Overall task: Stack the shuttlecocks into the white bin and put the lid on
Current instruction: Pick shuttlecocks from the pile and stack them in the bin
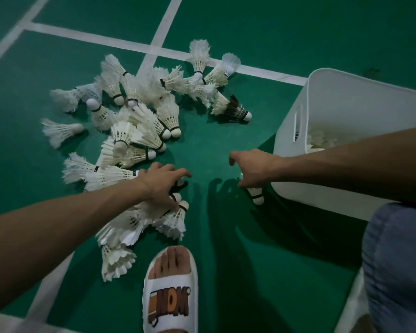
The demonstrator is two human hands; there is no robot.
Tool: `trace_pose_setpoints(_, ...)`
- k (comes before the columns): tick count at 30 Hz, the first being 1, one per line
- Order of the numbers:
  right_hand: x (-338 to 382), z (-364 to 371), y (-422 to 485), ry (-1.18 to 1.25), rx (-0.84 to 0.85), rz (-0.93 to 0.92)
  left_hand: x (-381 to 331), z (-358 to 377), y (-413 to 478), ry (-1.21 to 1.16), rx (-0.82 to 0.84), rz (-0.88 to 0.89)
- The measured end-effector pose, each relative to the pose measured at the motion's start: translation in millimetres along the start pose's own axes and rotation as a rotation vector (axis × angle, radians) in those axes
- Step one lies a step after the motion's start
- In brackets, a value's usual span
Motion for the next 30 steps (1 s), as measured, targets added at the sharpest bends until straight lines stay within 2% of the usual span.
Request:
trace_pose_setpoints(10,-1.3,-5.0,-0.2,0.072,-0.044,-0.016,18.8,-1.0,7.3,-0.054,-0.020,0.048)
trace_pose_setpoints(16,0.4,-23.7,3.4,0.205,-0.151,-0.058,16.2,-11.3,9.6,-0.083,-0.296,0.100)
trace_pose_setpoints(21,1.0,-24.6,6.7,0.298,-0.144,-0.043,19.9,4.4,11.0,-0.075,-0.104,0.103)
trace_pose_setpoints(30,-2.5,-11.1,11.3,0.194,-0.167,-0.054,21.3,-1.6,21.9,-0.039,-0.035,0.057)
Point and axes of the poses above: each hand's wrist, its own y-axis towards the middle knuckle, its own z-axis out of the palm, x = y × z, the point moved 4 cm from there along y, towards the middle knuckle, and after that the axes turned 10 degrees about z, right-handed, at the moved point
